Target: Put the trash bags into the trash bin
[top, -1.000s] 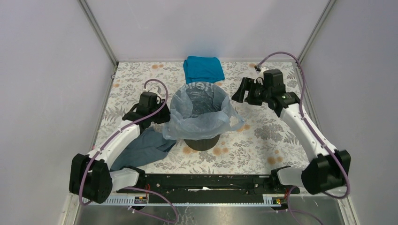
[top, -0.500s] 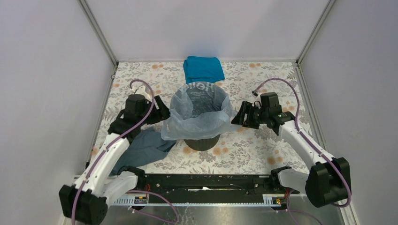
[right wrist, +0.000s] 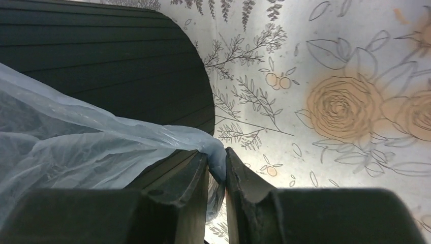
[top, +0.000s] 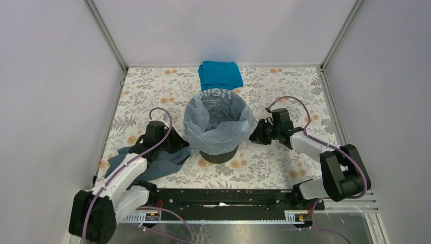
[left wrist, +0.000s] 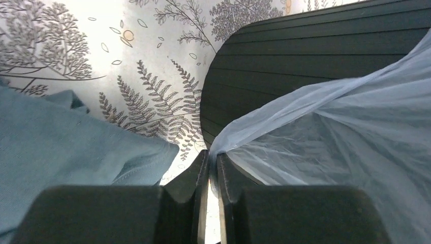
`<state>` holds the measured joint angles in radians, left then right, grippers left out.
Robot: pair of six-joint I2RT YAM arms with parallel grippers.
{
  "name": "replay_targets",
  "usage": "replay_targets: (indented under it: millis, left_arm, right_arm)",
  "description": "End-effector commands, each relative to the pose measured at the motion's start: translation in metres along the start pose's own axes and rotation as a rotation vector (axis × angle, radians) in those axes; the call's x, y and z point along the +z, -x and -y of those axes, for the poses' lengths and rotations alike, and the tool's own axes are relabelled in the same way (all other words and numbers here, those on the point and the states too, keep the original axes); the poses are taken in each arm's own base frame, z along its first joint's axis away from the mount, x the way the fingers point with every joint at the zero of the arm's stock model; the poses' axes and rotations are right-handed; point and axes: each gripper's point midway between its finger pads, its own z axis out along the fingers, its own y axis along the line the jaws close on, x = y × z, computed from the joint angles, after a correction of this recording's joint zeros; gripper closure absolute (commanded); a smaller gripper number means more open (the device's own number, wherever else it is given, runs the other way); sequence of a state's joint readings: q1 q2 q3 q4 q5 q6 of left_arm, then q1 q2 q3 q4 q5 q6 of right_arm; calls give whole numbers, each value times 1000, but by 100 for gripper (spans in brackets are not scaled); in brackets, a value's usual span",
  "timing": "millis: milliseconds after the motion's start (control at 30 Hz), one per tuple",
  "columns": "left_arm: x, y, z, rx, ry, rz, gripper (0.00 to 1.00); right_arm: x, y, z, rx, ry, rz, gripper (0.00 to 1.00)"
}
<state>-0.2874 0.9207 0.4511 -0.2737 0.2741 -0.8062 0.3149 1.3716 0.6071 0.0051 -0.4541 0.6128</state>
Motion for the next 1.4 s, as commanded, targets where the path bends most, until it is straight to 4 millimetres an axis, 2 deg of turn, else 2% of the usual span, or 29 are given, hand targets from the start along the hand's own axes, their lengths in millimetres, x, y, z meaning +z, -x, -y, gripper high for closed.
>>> replay_targets:
  millis: [0, 167, 267, 367, 567, 667, 733, 767, 833, 900, 933, 1033, 1133, 1167, 1233, 1300, 1333, 1367]
  left_arm:
    - [13, 10, 24, 20, -112, 27, 88]
    - [28, 7, 21, 13, -99, 25, 91]
    - [38, 2, 28, 28, -109, 4, 94]
    - [43, -9, 27, 40, -95, -4, 95]
    - [46, -21, -2, 22, -16, 4, 95]
    - [43, -18, -2, 36, -15, 18, 94]
    - [39, -13, 2, 55, -12, 29, 94]
    - [38, -9, 7, 63, -18, 39, 93]
    - [34, -6, 10, 71, -19, 43, 91]
    - [32, -6, 11, 72, -26, 49, 89]
    - [31, -6, 12, 71, -30, 50, 89]
    - [30, -6, 12, 72, -30, 52, 86]
    - [28, -4, 13, 68, -40, 67, 82]
    - [28, -3, 14, 68, -43, 72, 81]
    - [28, -2, 14, 74, -44, 76, 80]
    - [27, -2, 15, 81, -39, 75, 79]
    - [26, -1, 15, 86, -38, 76, 79]
    - [26, 0, 16, 88, -37, 76, 79]
  right_arm:
    - [14, 13, -17, -34, 40, 42, 77]
    - [26, 15, -28, -57, 47, 18, 75]
    - [34, 10, -32, -53, 55, -3, 75]
    - [40, 2, -25, -18, 43, -14, 75]
    - [49, -11, 5, 40, -51, -32, 74]
    - [49, -14, 7, 26, -69, -50, 73]
    - [38, -2, 8, -19, -129, -20, 69]
    - [28, 3, 11, -57, -176, -12, 63]
    - [5, 21, 10, -129, -253, 51, 44]
    - [-25, 40, 11, -187, -354, 130, 31]
    - [-43, 57, 11, -216, -424, 195, 26]
    - [-95, 89, 5, -267, -572, 313, 18]
    - [-146, 130, -21, -329, -690, 419, 17]
    - [-161, 145, -42, -364, -691, 463, 17]
    - [-174, 159, -96, -484, -646, 518, 16]
    - [-167, 152, -159, -633, -529, 508, 15]
    - [-158, 135, -192, -704, -441, 463, 14]
    - [-148, 125, -213, -733, -371, 424, 14]
